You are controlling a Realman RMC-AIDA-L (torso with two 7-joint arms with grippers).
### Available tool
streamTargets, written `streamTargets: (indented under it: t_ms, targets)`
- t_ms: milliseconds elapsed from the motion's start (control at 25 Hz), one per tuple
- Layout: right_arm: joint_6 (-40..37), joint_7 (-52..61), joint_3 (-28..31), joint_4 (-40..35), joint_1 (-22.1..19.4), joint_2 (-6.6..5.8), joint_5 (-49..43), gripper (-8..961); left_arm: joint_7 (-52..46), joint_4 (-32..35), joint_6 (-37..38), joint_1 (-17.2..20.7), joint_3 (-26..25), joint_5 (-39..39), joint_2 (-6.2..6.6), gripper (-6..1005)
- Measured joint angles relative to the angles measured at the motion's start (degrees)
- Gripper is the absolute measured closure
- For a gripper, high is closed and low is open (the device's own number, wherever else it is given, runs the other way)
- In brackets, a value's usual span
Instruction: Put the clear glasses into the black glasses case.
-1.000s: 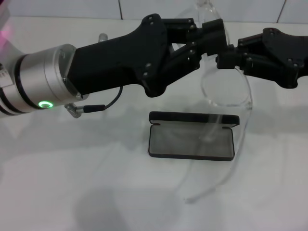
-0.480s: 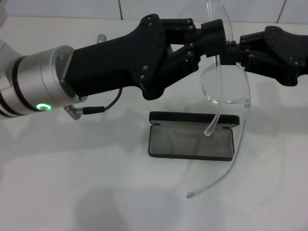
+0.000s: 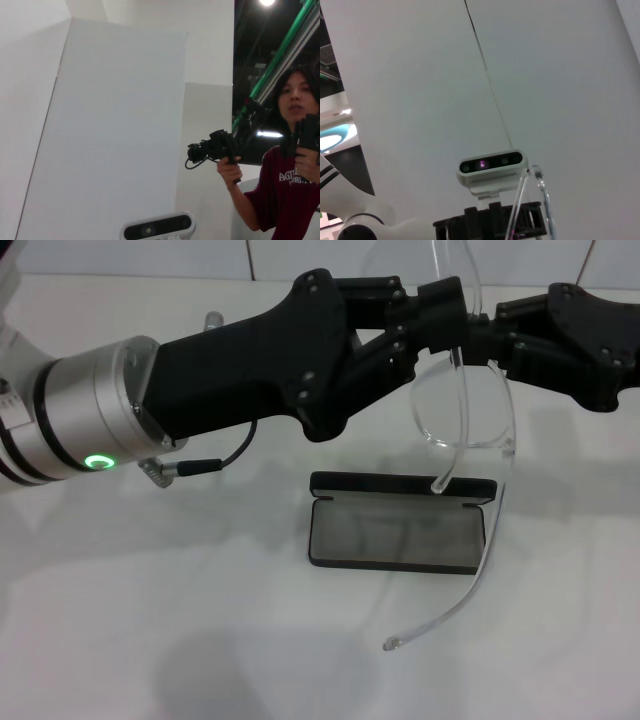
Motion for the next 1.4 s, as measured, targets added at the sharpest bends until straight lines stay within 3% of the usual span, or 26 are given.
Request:
streamTargets:
  t_ms: [1080,1200,1400]
  targets:
    - [0.8,-0.9,0.9,0.0,-0.4,-0.34,0.7,881,0.7,0.5,0.5,-0.1,0.9,0.0,0.32,875]
    - [0.7,-1.1,3.1,0.0,-1.1,-0.56,0.8,881,0.6,0.7,5.1,0.0,-0.2,0.0,0.64,878]
    - [-5.6,-1.1,12.0,2.3,-2.7,-1.38,5.3,881,0.5,0.6,8.2,2.0,-3.2,0.5,1.05,882]
